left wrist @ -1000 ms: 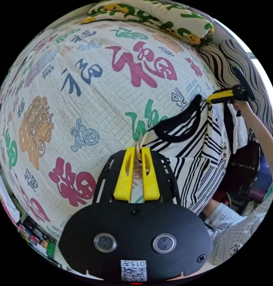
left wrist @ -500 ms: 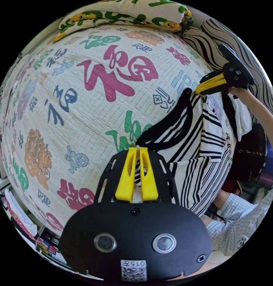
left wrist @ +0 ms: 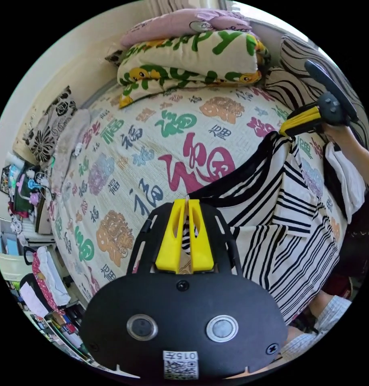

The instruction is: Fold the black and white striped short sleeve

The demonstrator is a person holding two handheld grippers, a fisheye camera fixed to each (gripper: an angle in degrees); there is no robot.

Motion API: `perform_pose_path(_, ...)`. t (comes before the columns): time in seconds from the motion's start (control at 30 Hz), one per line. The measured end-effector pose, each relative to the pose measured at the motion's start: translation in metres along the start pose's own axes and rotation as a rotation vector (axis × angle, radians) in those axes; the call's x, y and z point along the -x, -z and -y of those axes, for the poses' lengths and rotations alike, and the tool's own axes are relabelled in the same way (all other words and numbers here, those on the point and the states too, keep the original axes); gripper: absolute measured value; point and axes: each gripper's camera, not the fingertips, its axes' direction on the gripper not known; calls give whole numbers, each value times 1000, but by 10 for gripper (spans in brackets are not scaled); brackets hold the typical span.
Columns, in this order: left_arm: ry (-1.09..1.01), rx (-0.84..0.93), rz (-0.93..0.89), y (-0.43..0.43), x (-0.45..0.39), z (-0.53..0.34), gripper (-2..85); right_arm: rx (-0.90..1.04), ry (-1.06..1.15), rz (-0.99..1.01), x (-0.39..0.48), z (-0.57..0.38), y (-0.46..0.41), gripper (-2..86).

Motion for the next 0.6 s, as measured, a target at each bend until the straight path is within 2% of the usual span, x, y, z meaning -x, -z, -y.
perform_pose_path(0.1, -82, -113, -23, 18, -25, -59, 4, -70, 71, 77, 6, -61, 11, -10)
perform_pose_path(0.17, -118, -149, -81, 27, -44, -105, 5, -109, 101, 234, 15, -125, 17, -9)
perform_pose_path(0.27, -100, -182, -255, 36, -79, -189, 5, -78, 180, 311, 51, -210, 12, -9)
perform_pose_path(0.43, -73, -54, -369, 21, -160, -316, 6, 96, 249, 388, 119, -317, -30, -7)
perform_pose_path(0.6, 19, 104, -398, -21, -206, -382, 5, 230, 253, 399, 161, -380, -82, -3)
